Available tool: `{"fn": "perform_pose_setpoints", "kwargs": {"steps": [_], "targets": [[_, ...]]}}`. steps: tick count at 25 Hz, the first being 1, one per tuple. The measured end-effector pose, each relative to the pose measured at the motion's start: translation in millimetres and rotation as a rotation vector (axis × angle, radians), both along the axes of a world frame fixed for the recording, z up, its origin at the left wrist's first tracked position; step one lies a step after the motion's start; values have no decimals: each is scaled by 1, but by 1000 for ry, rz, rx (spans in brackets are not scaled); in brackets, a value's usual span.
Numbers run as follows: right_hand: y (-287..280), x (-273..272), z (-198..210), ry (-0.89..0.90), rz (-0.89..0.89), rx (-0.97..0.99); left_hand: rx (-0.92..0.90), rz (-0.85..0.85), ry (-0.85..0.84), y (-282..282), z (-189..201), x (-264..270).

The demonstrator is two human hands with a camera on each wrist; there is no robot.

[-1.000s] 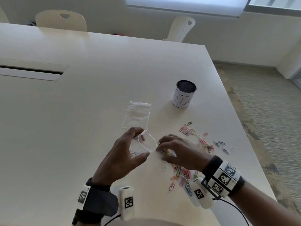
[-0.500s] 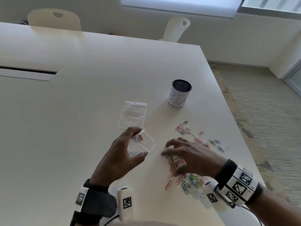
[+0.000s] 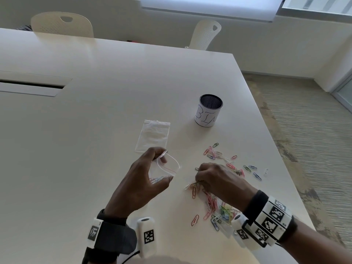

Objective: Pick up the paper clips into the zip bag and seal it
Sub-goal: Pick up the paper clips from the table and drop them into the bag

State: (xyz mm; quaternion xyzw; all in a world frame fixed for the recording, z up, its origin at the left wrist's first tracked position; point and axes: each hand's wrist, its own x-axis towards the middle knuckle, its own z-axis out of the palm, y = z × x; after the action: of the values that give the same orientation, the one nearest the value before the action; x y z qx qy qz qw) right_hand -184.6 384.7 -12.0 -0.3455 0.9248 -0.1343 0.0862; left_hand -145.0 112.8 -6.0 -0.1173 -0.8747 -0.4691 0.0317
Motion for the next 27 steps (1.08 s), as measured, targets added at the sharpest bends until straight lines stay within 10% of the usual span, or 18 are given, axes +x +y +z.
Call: {"fn": "perform_pose_setpoints", "kwargs": {"steps": [7,12,27], "targets": [[13,-10,14,-334,-437,-456,0,5,5,1,-1,2],[4,-7,41,-540,-426,-713,4,3,1,2,-1,5],[-78,-1,78,-103,-100,-501,19,8,-5,4,3,4]]}}
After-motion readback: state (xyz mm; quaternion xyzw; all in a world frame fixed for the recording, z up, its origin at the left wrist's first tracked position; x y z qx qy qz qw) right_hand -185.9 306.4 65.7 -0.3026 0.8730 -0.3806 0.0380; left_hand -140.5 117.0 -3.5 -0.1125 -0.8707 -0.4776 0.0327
